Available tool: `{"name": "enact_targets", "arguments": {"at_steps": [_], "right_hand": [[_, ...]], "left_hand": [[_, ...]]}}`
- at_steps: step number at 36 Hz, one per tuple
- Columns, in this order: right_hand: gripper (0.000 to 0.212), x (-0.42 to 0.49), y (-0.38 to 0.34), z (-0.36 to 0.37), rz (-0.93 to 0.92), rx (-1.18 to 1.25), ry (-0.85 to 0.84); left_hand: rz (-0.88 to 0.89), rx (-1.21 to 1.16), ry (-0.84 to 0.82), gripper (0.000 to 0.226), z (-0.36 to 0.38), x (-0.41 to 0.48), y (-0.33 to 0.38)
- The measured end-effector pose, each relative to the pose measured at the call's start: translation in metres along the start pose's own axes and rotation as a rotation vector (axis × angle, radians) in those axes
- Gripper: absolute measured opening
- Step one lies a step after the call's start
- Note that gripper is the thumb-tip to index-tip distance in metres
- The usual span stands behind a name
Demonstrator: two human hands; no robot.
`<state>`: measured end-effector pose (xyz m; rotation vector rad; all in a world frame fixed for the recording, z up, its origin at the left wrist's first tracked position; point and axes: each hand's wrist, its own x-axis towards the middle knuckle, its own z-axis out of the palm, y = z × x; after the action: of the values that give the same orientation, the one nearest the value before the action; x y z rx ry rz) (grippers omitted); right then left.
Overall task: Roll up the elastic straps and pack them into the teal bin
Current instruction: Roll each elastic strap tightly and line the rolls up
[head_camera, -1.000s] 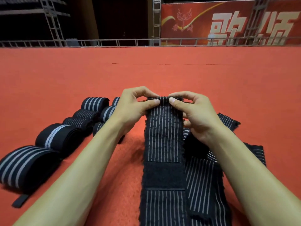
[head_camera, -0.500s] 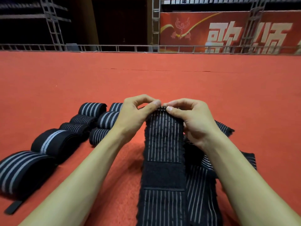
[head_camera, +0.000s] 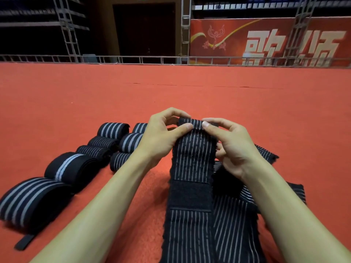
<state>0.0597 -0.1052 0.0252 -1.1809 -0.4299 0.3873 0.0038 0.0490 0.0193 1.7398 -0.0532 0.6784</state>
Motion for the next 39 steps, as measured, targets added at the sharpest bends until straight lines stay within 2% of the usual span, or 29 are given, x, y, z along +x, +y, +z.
{"name": "enact_targets", "arguments": {"at_steps": [14, 20, 25, 27, 31, 35, 39], "right_hand": [[0.027, 0.0023, 0.0031, -0.0056, -0.187, -0.162, 0.016], [0.008, -0.0007, -0.0004, 0.0008, -0.059, -0.037, 0.004], [0.003, 0.0001, 0.0005, 0.0000, -0.099, -0.049, 0.029], [0.006, 0.0002, -0.0011, -0.0011, -0.122, -0.036, 0.020], [0.019, -0.0005, -0.0042, -0.0029, -0.136, -0.018, 0.002], [0.025, 0.0005, -0.0039, -0.0055, -0.154, -0.029, 0.008], [0.029, -0.0004, -0.0046, -0.0057, -0.165, -0.032, 0.028]], "left_hand": [[-0.053, -0.129, -0.053, 0.030, 0.0010, -0.0017, 0.0027], [-0.010, -0.143, 0.048, 0.026, 0.0059, -0.0026, 0.0055], [0.002, -0.136, 0.025, 0.029, 0.0054, -0.0030, 0.0025], [-0.009, -0.172, -0.006, 0.028, 0.0052, -0.0021, 0.0024], [-0.007, -0.226, -0.014, 0.010, 0.0041, -0.0015, 0.0028], [-0.050, -0.176, 0.006, 0.018, 0.0020, -0.0001, 0.0005], [-0.110, -0.157, -0.050, 0.009, 0.0043, -0.0020, 0.0025]]}}
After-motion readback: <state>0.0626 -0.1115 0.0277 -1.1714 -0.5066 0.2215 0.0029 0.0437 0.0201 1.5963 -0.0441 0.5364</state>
